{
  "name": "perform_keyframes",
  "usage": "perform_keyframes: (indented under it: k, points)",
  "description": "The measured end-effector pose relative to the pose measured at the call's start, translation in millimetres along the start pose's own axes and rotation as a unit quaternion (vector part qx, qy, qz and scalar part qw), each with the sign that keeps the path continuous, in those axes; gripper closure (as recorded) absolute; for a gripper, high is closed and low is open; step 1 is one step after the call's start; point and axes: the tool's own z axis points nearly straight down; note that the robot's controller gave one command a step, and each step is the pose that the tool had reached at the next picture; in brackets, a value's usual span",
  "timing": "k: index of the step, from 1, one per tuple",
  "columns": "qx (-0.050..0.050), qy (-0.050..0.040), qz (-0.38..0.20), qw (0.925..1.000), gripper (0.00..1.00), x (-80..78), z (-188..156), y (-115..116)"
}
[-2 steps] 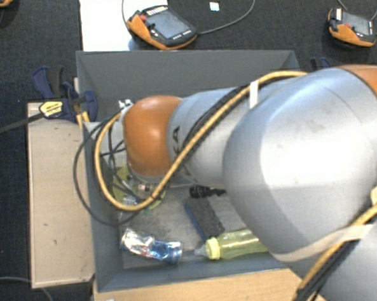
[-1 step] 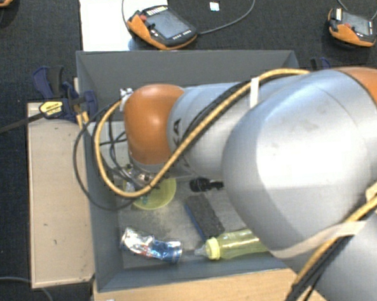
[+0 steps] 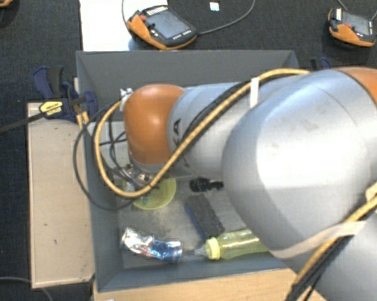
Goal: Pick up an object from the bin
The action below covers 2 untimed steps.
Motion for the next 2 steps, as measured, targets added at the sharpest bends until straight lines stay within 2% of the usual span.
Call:
perform_keyframes:
  k: [1, 2]
  points:
    - [0.003, 0.0025, 0.0, 1.0, 1.0, 1.9, -37, -2]
    - [-0.001, -0.0026, -0.001, 1.0, 1.0, -0.7, -83, 0]
